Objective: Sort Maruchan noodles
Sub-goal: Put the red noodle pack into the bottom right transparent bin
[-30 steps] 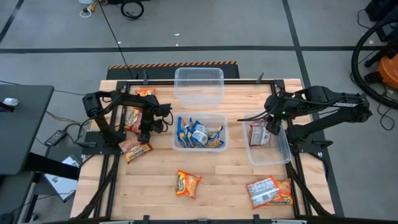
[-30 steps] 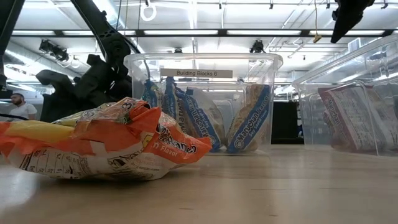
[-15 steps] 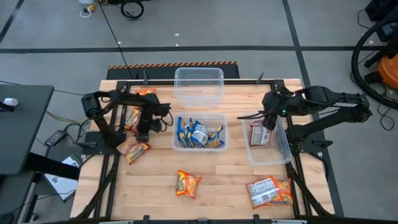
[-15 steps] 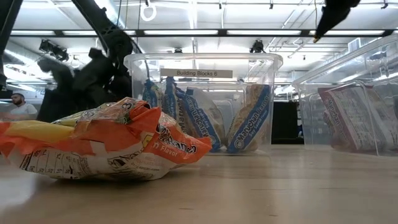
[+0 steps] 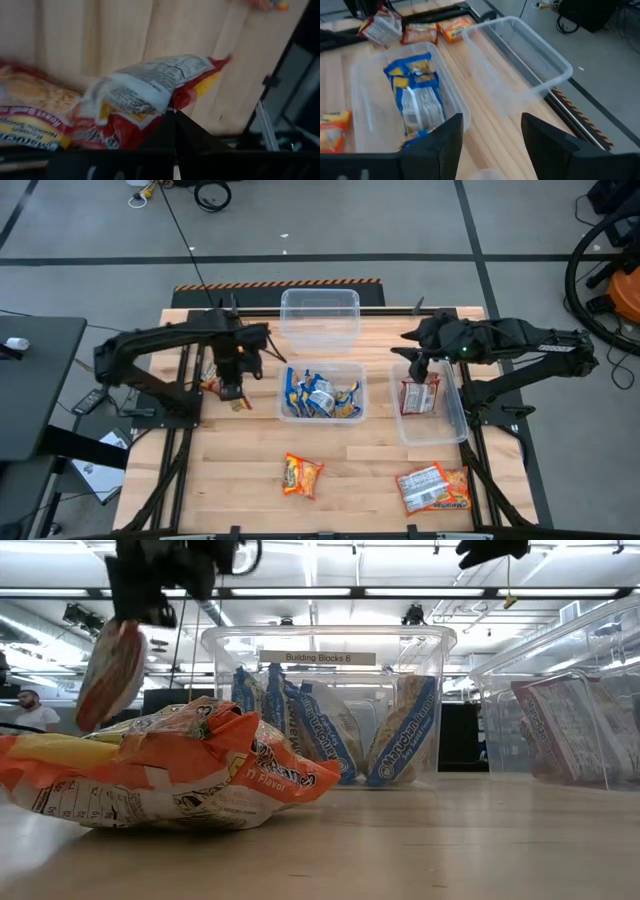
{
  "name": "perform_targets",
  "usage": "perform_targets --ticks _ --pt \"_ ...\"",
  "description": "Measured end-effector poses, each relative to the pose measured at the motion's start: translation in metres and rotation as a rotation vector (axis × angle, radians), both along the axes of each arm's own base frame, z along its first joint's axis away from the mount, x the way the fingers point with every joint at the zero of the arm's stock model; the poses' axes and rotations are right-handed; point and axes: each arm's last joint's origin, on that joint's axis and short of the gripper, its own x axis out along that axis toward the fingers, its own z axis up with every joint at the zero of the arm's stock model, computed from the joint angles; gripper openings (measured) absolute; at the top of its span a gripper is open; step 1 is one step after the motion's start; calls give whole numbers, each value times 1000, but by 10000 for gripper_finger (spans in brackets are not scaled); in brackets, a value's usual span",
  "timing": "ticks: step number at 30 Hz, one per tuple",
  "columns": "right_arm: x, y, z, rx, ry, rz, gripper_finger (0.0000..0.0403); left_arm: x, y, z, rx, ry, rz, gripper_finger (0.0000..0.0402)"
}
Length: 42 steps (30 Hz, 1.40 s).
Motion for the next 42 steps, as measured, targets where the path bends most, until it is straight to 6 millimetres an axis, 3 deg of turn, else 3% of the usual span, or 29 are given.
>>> perform_targets --ticks 8,16,20,27,37,42 --pt "19 5 9 11 -138 43 236 -7 -21 58 116 -363 114 1" --pt "84 46 14 -68 -368 241 234 10 -37 104 181 -772 242 1" --pt "113 66 26 -178 -474 276 238 21 -40 120 246 -962 252 1" --pt "143 81 42 -350 -438 253 240 57 -38 121 379 -1134 210 1" --pt "148 65 15 -256 -212 141 232 84 -54 109 479 -1167 7 1" --pt "149 67 8 -203 -169 242 222 95 -65 100 545 -1150 -78 1"
